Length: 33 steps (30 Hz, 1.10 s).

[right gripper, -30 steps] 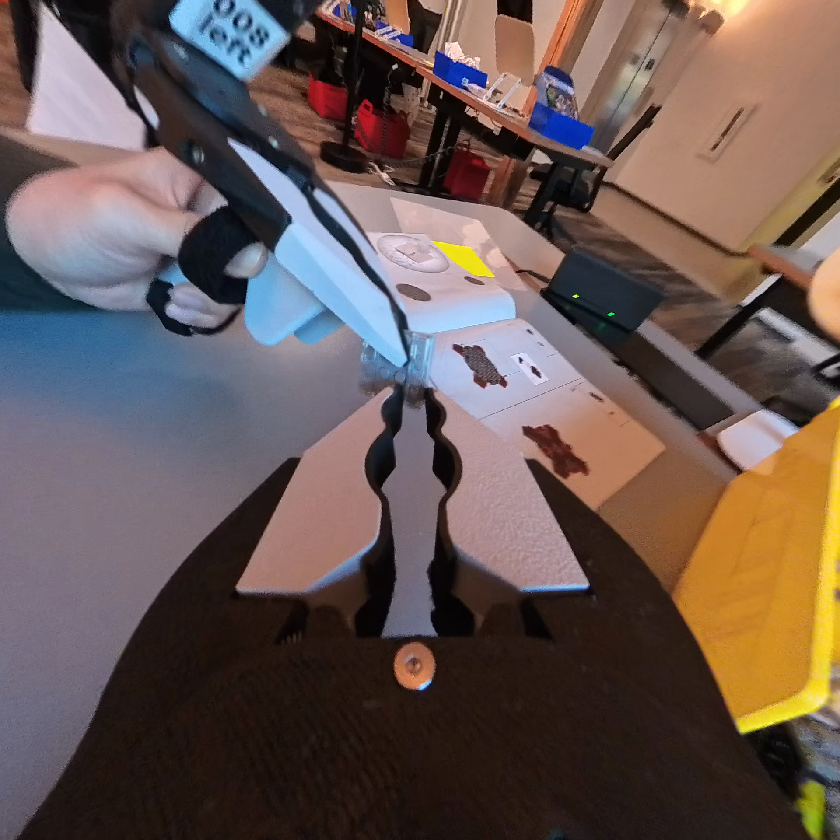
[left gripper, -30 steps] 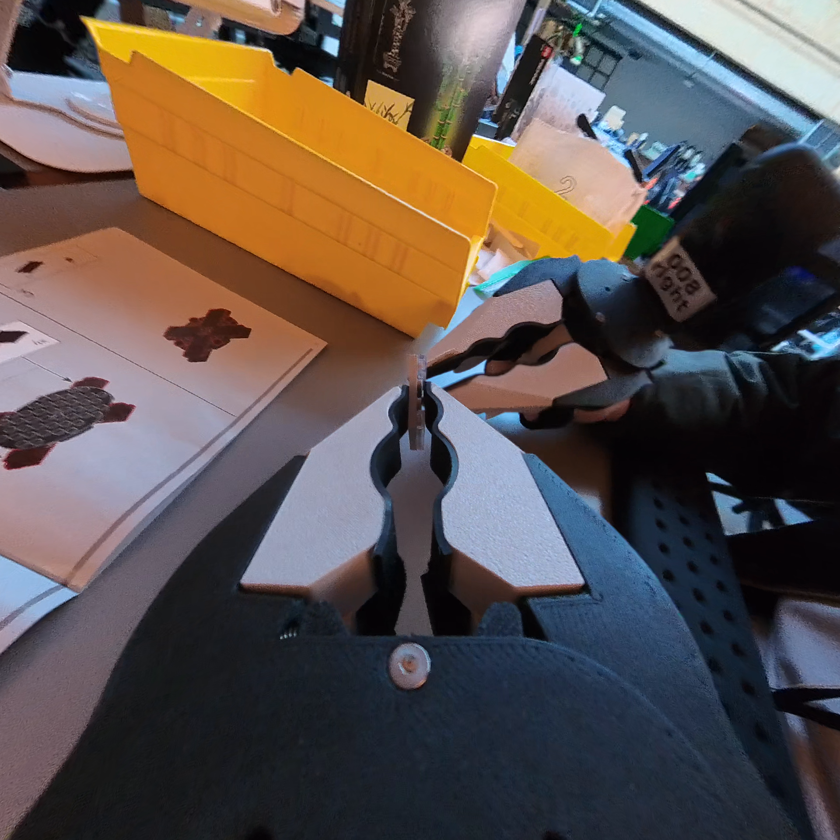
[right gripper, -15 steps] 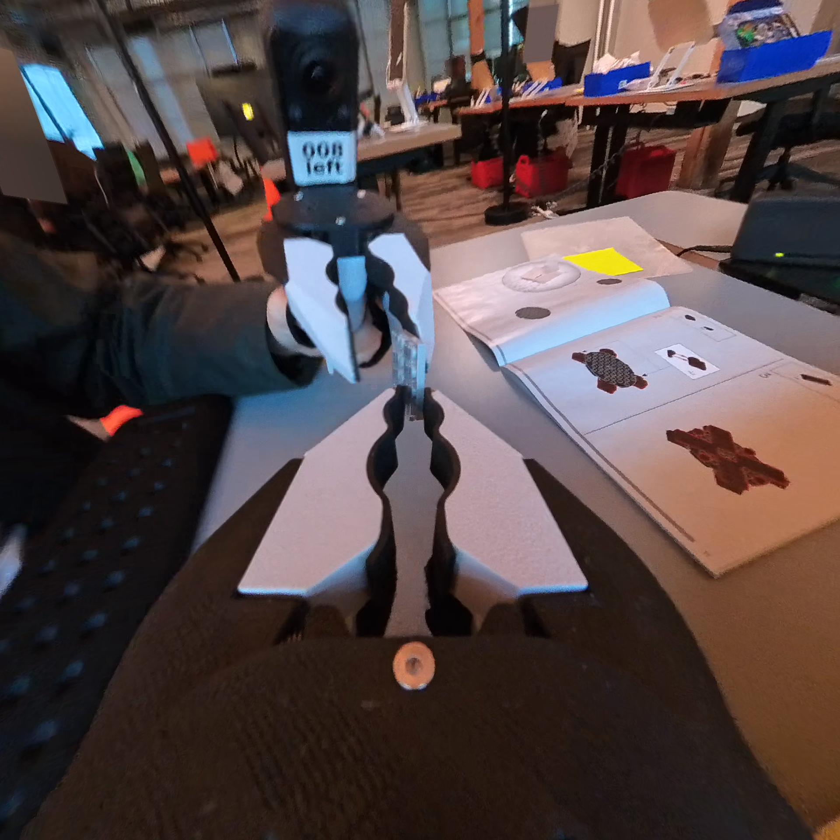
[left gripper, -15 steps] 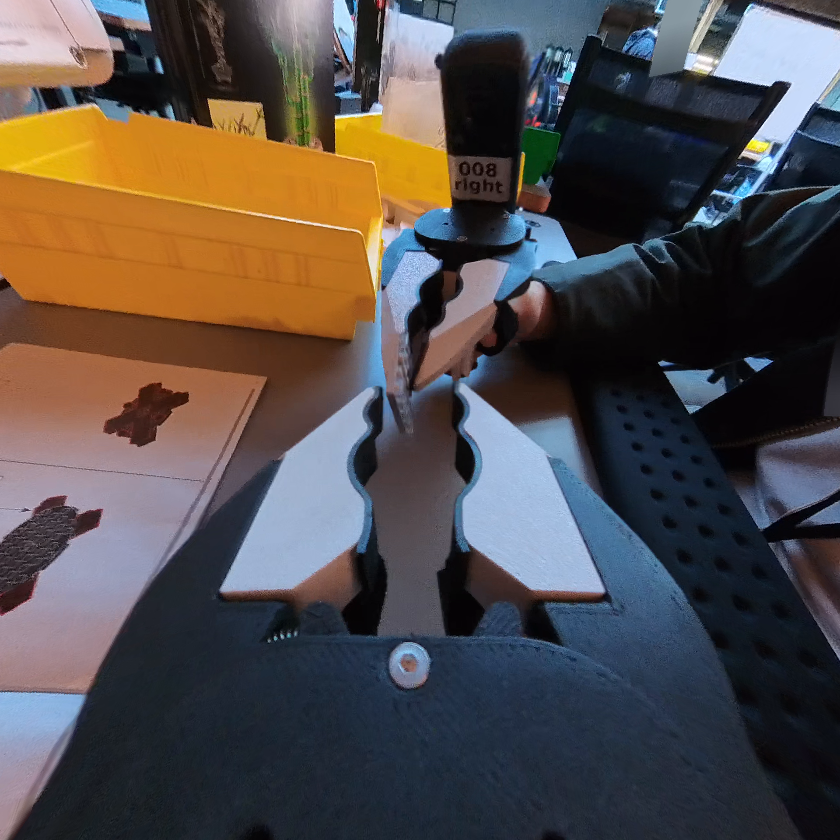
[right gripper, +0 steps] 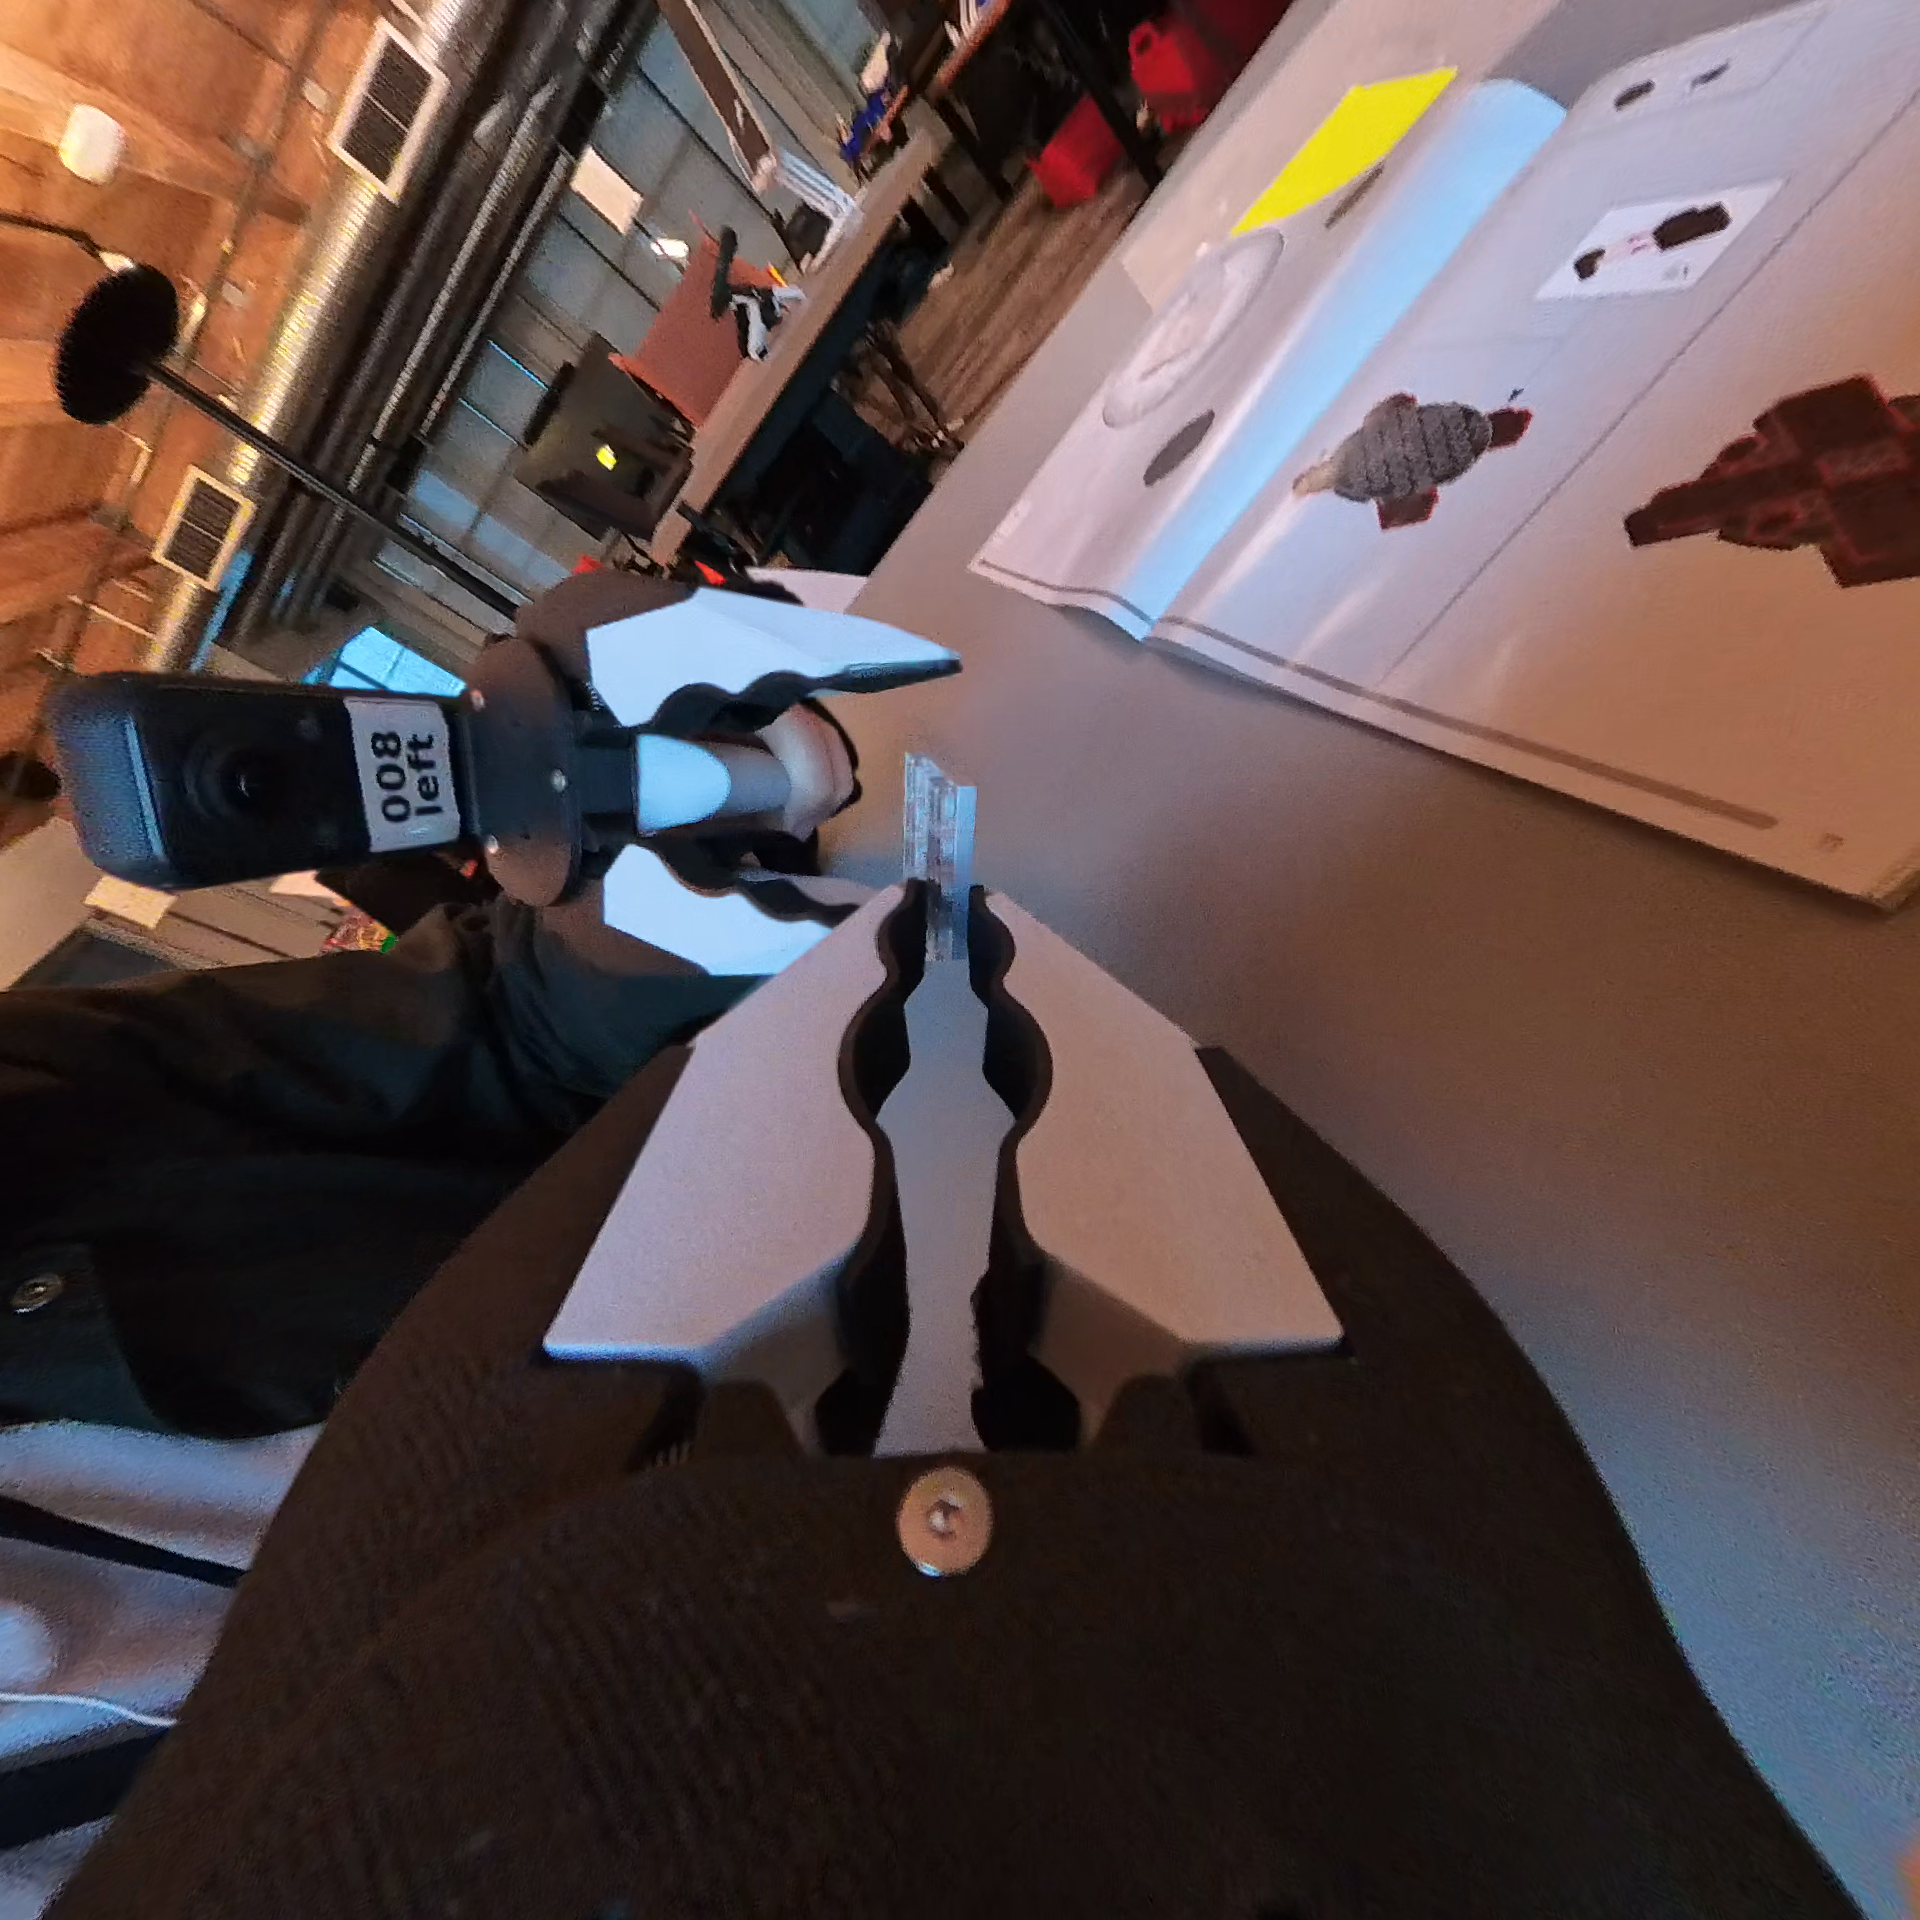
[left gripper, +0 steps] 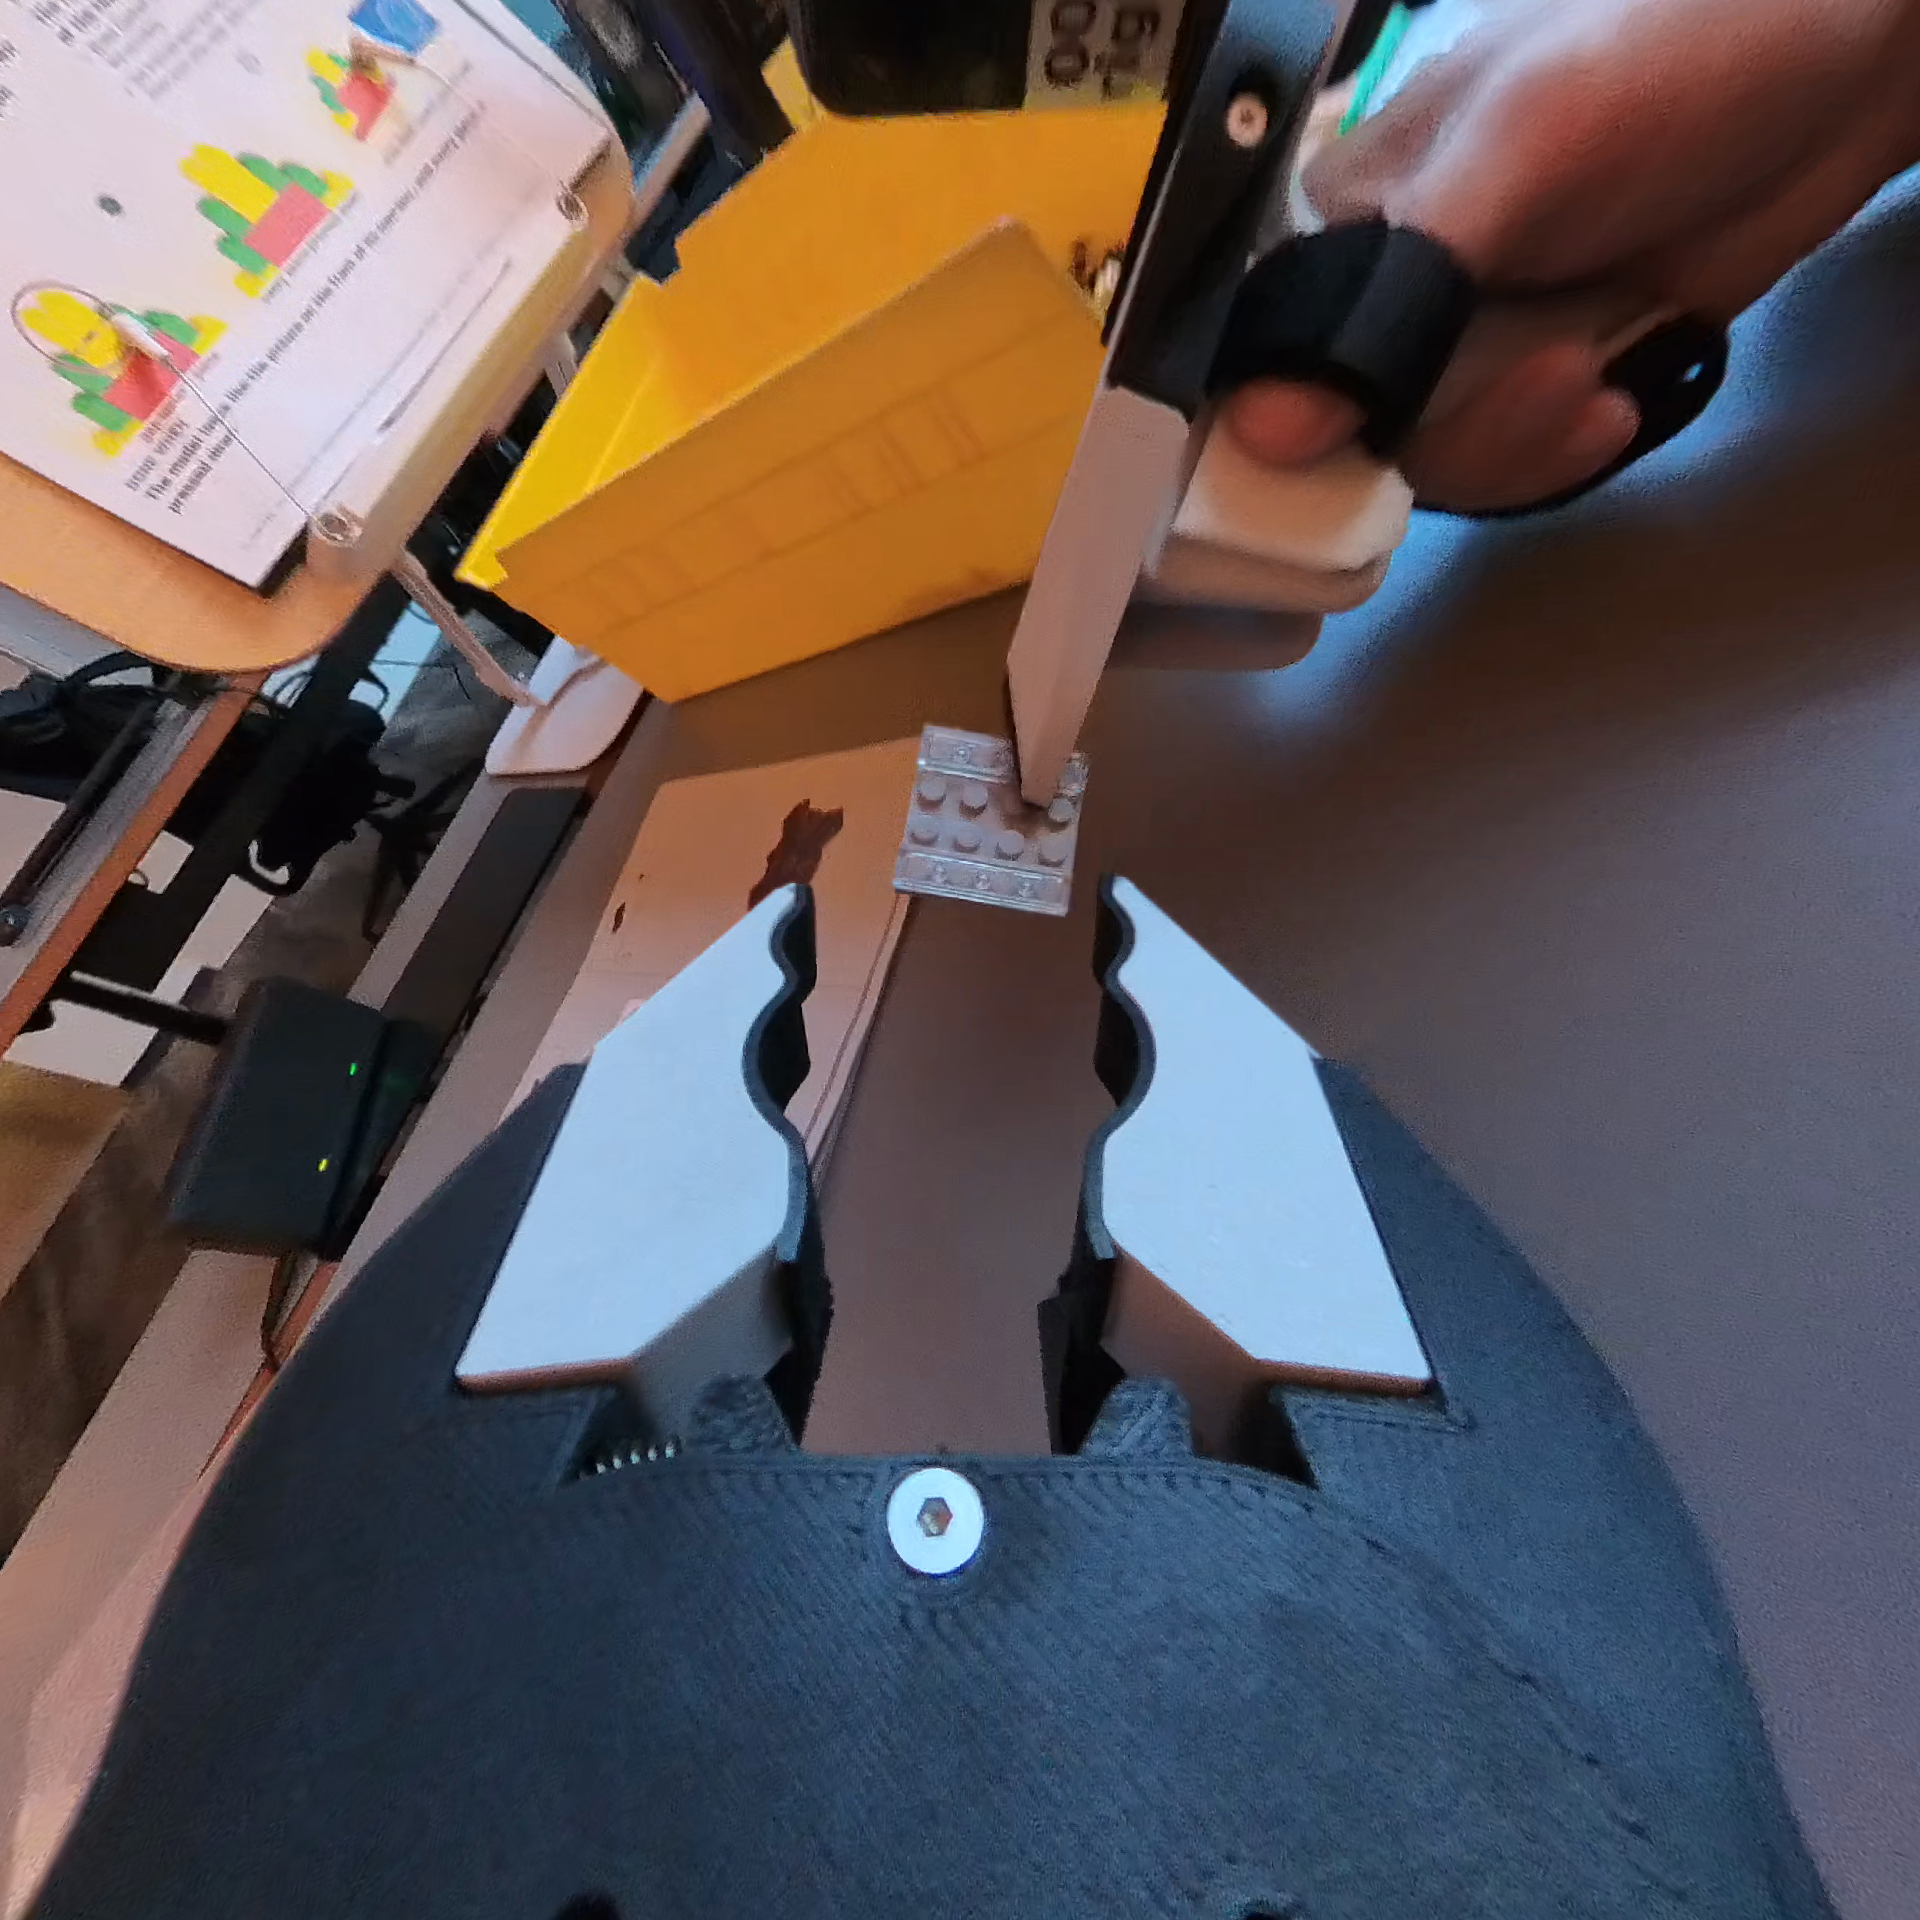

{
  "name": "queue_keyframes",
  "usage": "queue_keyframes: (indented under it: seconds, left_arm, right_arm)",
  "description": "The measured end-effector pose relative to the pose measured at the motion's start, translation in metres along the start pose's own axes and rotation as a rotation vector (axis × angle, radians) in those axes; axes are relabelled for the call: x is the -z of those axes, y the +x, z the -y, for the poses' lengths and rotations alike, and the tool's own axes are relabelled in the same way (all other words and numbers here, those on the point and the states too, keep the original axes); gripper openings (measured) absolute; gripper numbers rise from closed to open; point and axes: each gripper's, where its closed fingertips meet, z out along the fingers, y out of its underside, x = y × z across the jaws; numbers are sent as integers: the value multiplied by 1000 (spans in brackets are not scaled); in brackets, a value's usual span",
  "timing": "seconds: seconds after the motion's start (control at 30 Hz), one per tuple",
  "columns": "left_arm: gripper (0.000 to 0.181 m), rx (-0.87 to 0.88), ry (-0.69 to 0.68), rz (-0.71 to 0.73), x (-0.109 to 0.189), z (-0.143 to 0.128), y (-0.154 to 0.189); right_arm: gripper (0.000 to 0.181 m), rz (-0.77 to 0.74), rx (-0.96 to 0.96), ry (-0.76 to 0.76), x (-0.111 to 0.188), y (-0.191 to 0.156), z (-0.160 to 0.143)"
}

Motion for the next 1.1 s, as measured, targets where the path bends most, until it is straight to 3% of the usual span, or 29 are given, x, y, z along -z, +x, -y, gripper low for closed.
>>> queue_keyframes:
  seconds: [0.17, 0.5, 0.6, 0.7, 0.97, 1.1]
  left_arm:
    - [32, -47, -34, -38, -3, -8, 9]
    - [32, -124, -105, -54, -10, -18, 20]
    - [32, -72, -72, -91, -8, -10, 23]
    - [32, -62, -68, -114, -7, -9, 26]
    - [33, -12, -86, -156, -8, -11, 29]
    - [33, 24, -98, -187, -9, -10, 30]
  right_arm:
    - [7, -38, 16, -33, -2, 3, -5]
    - [6, -75, 49, -98, -7, 8, -18]
    - [16, -25, 70, -76, -10, -1, -15]
    - [7, -41, 93, -93, -12, 0, -18]
    - [6, -18, -4, -101, -12, 3, -21]
    - [6, -60, 54, -148, -10, 4, -23]
